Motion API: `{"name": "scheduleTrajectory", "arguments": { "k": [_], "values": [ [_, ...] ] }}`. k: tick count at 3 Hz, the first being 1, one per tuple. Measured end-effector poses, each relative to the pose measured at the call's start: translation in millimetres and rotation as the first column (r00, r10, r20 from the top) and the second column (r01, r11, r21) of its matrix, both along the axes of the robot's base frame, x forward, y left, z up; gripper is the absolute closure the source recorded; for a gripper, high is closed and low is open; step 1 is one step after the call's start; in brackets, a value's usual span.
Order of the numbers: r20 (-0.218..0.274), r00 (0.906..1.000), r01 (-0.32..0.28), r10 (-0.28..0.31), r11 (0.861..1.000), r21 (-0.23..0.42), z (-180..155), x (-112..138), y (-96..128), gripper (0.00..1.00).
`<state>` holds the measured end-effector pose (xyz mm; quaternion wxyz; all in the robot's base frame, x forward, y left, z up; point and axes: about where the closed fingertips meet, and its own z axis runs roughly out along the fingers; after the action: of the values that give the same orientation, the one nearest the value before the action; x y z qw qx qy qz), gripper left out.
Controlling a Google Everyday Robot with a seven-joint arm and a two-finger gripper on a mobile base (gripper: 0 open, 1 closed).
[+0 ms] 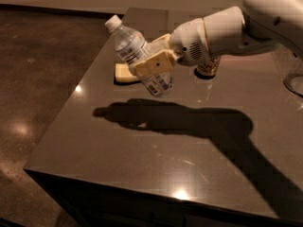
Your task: Place blue plastic bottle upright
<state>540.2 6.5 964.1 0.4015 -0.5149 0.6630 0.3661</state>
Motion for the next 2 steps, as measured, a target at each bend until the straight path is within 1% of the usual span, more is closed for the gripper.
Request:
{"name": "scheduleTrajectory", "arguments": {
  "k": [1,2],
  "values": [
    [0.012,0.9945,0.102,-0.104,0.989,0.105,-1,7,-22,1.0],
    [0.007,0.9853,0.167,-0.171,0.97,0.175,-5,9,-43,1.0]
  ]
}}
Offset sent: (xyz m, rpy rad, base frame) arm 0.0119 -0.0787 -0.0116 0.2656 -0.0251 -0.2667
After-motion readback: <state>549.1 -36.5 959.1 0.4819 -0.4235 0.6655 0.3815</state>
